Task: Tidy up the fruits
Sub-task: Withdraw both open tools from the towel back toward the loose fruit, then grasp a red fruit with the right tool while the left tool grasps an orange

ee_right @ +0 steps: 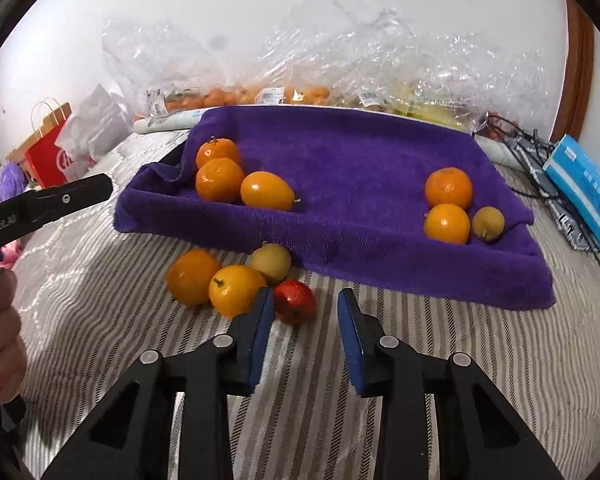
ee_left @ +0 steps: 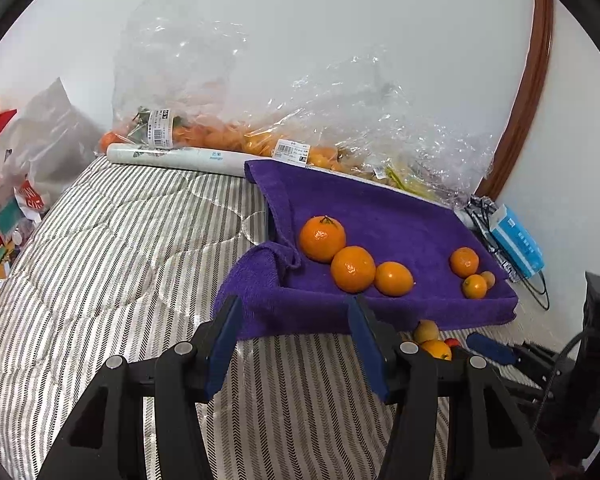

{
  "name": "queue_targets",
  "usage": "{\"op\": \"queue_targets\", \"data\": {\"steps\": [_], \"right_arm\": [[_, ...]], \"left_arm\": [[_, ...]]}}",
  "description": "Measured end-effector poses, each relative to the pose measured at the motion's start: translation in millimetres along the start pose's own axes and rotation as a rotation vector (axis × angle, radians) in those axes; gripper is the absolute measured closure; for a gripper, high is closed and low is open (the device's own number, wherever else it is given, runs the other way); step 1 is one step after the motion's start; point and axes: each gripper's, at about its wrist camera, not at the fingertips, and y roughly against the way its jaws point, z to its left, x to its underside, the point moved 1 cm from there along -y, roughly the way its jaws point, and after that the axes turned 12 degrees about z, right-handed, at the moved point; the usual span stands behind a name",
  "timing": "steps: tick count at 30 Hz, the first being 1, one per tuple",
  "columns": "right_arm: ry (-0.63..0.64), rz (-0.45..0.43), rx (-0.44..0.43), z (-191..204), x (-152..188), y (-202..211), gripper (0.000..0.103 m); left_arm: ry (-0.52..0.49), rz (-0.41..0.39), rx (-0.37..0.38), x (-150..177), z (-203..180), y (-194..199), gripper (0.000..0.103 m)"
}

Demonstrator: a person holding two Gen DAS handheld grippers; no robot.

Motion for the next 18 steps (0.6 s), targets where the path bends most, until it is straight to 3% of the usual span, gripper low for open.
{"op": "queue_targets", "data": {"steps": [4,6,12,18], "right_arm": [[0.011,0.025,-0.005,4,-5,-8,0.068],[0.019,0.035,-0.002,5,-5,-10,0.079],[-0.021,0.006,-0.041,-3,-4,-5,0.079],[-0.047,-0.042,-0.026,-14,3,8,0.079]], "left_arm": [[-0.012,-0.002,-0.012,1,-3,0,0.050],[-0.014,0.003,-0.018,1,-3,-2,0.050],[-0.007,0.018,-0.046,2,1,-9,0.050],[-0.029,0.045,-0.040,6,-4,-17,0.050]]}}
